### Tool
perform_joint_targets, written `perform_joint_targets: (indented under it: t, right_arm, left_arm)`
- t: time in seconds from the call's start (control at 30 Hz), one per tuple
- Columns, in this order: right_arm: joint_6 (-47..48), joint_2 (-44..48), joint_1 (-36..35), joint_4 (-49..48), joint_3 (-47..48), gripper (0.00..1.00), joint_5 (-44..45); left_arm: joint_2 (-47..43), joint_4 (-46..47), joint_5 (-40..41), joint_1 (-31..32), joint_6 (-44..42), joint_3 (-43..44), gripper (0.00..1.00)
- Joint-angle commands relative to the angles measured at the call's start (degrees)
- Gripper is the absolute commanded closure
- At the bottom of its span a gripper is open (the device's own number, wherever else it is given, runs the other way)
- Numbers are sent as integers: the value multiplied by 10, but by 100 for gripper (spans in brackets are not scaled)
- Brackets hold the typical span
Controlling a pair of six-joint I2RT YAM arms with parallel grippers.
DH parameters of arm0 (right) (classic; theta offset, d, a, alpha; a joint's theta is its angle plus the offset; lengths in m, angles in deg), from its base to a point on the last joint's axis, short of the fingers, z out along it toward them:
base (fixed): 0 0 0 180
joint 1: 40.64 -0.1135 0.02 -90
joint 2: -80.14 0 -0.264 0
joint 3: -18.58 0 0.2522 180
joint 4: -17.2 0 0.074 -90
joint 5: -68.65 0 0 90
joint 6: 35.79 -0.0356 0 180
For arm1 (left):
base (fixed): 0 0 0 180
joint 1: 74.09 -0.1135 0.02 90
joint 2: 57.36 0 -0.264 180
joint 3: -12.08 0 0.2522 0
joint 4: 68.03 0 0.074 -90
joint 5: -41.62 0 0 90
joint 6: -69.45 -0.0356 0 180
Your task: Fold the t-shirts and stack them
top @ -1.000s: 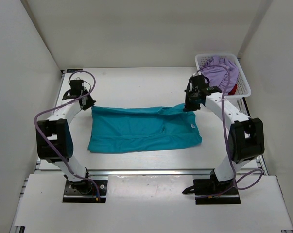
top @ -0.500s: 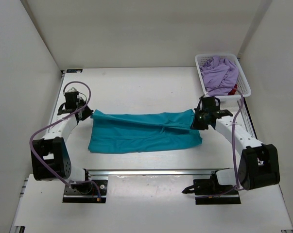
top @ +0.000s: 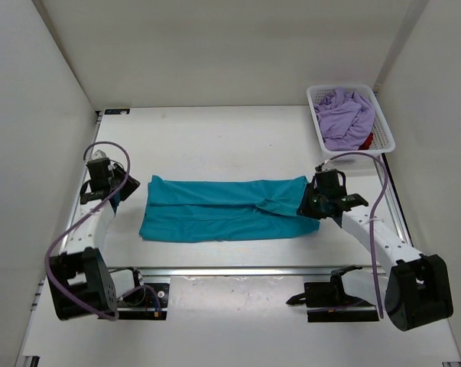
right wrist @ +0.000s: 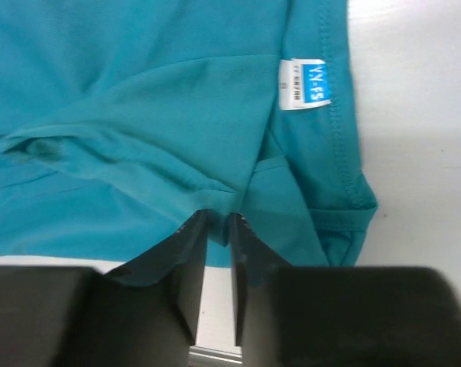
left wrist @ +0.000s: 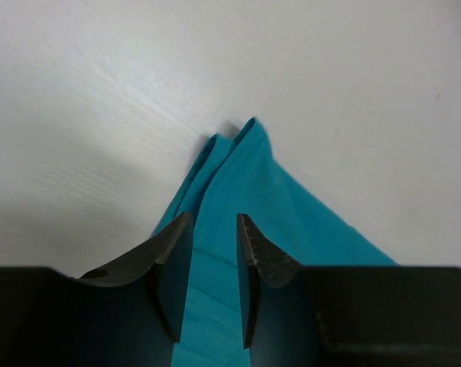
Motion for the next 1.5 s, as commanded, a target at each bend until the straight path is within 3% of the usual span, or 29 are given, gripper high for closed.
perform_joint_targets:
  t: [0.0, 0.07, 0.17, 0.3, 0.33, 0.37, 0.43, 0.6, 0.83, 0.93, 1.23, 1.47]
  right_arm:
    - [-14, 36, -12, -19, 4, 81, 29]
    - [-14, 60, -11, -17, 20, 77, 54]
    - [-20, 78, -33, -32, 30, 60, 61]
    - [-15, 34, -84, -50, 62, 64, 62]
    - [-7, 7, -94, -59, 75, 75, 56]
    - [-4, -20, -98, -65, 87, 89, 57]
    - [8, -68, -100, -94, 111, 99, 43]
    - [45, -234, -97, -102, 212, 100, -22]
    - [64, -327, -113, -101, 244, 100, -69]
    - [52, -306, -136, -92, 205, 100, -65]
    - [-9, -191, -223, -83, 84, 100, 55]
    - [-1, -133, -212, -81, 72, 95, 95]
  left_arm:
    - [-78, 35, 12, 11, 15, 8, 61]
    - [-87, 40, 43, 52, 9, 22, 62]
    - [-74, 59, 72, 147, 2, 29, 62]
    - [-3, 86, 83, 241, 12, 30, 62]
    - [24, 106, 79, 248, 18, 28, 63]
    - [41, 119, 69, 249, 22, 28, 62]
    - [95, 134, 46, 250, 30, 30, 65]
    - [139, 176, 9, 228, 52, 23, 66]
    - [125, 189, 3, 217, 61, 0, 65]
    - [125, 186, 1, 214, 65, 1, 65]
    - [93, 159, 12, 200, 54, 1, 65]
    - [36, 92, 45, 177, 22, -20, 65]
